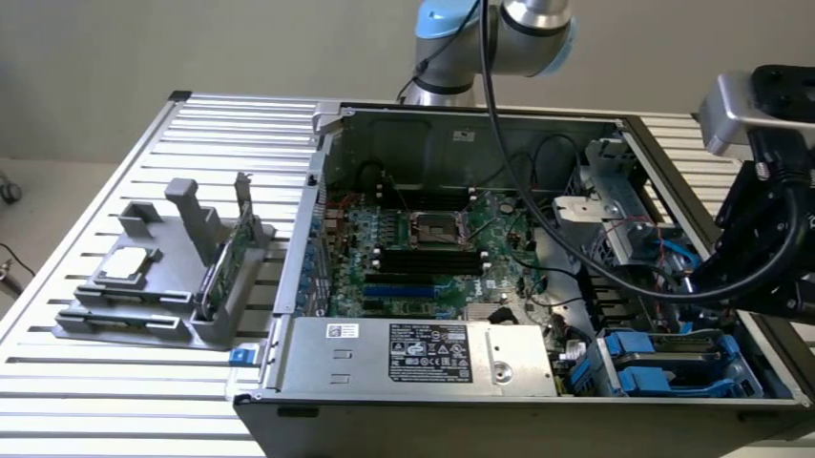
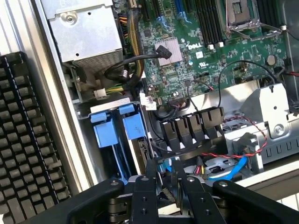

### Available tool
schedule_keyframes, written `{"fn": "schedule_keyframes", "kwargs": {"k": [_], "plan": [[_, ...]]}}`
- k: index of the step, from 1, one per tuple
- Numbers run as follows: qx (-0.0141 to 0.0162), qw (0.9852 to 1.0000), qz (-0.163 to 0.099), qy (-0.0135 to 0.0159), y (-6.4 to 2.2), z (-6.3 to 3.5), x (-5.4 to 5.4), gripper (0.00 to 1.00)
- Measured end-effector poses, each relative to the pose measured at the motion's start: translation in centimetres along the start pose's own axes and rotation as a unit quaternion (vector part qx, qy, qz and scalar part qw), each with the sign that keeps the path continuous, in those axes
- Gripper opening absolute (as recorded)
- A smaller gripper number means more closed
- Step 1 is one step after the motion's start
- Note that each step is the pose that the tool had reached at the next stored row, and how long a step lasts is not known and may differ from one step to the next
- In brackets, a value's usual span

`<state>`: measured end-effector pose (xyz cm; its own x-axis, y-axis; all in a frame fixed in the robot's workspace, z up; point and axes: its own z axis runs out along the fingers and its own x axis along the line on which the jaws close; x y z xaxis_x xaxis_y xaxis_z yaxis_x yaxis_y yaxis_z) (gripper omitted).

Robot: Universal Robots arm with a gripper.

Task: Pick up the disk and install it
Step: 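Insert the first disk wire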

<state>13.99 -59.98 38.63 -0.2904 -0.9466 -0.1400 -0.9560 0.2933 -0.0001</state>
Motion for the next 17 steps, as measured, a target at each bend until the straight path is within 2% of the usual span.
{"fn": "schedule_keyframes", "kwargs": {"k": [5, 9, 17], "plan": [[0.0033, 0.9996, 0.029, -0.0025, 0.0, -0.41, -0.1, 0.28], [0.006, 0.9986, 0.052, -0.0045, 0.0, -0.73, -0.1, 0.28], [0.0111, 0.9951, 0.098, -0.0087, 0.0, -1.34, -0.2, 0.28]]}}
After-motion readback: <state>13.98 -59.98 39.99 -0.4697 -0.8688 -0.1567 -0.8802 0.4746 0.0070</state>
